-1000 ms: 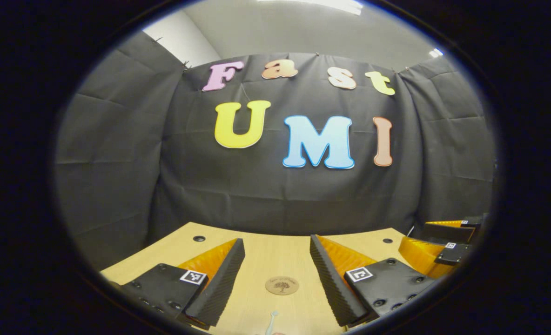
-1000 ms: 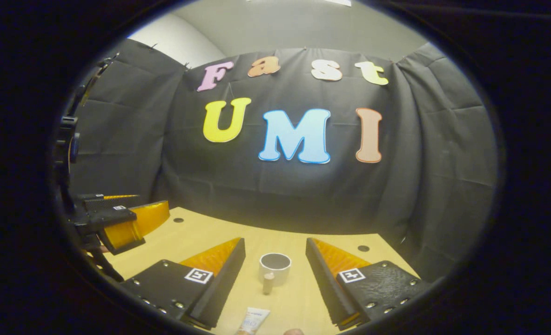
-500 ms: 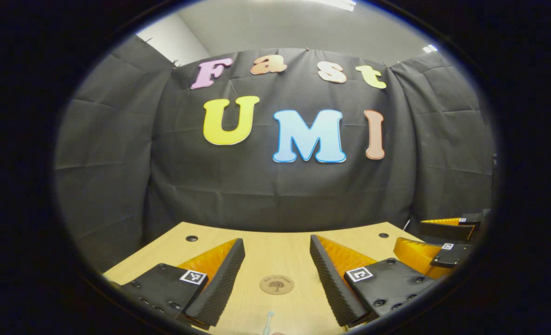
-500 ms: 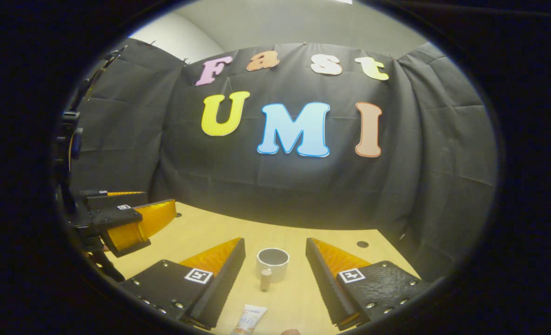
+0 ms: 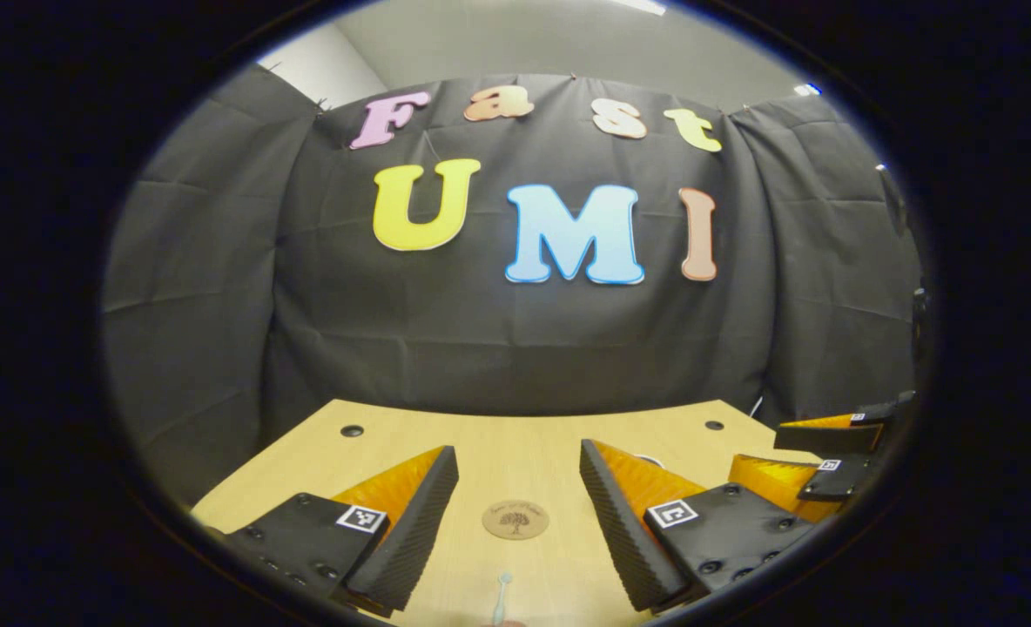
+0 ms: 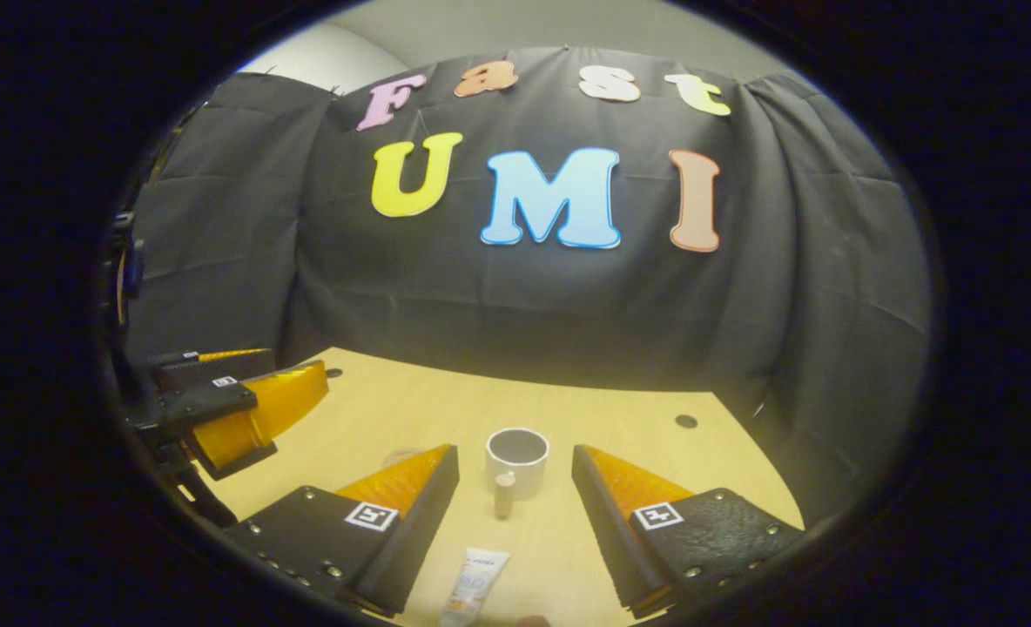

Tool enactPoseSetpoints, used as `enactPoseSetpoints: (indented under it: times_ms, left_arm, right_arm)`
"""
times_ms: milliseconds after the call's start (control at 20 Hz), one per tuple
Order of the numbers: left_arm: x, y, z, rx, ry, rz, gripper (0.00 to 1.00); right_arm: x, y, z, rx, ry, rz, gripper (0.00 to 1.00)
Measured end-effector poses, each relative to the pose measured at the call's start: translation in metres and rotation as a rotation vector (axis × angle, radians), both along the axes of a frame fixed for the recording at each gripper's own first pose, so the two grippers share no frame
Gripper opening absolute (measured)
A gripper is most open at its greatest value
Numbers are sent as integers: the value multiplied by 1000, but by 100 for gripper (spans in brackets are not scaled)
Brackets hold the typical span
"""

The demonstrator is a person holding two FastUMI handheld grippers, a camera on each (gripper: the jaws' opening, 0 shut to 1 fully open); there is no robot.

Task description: Put the toothbrush and toothpaste on the desktop into the cup, then pick up the cup and place it on the coaster on the desktop.

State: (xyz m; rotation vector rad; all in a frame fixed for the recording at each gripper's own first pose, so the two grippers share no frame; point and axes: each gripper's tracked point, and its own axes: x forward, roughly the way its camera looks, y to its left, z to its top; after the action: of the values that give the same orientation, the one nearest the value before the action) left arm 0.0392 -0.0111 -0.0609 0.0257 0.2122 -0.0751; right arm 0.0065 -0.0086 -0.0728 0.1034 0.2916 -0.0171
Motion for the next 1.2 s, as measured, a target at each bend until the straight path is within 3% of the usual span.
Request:
enactPoseSetpoints:
  times_ms: [400, 850, 1200]
  left_arm:
    - [-4, 12, -71, -61, 271, 19, 93]
    - [-26, 18, -153, -40, 598, 40, 93]
    - [-55, 26, -215, -21, 886, 48, 95]
  right_arm:
    - [-7, 12, -49, 64, 232, 20, 83]
    - [-20, 33, -97, 104, 452, 85, 84]
    - [-31, 43, -128, 174, 599, 88, 84]
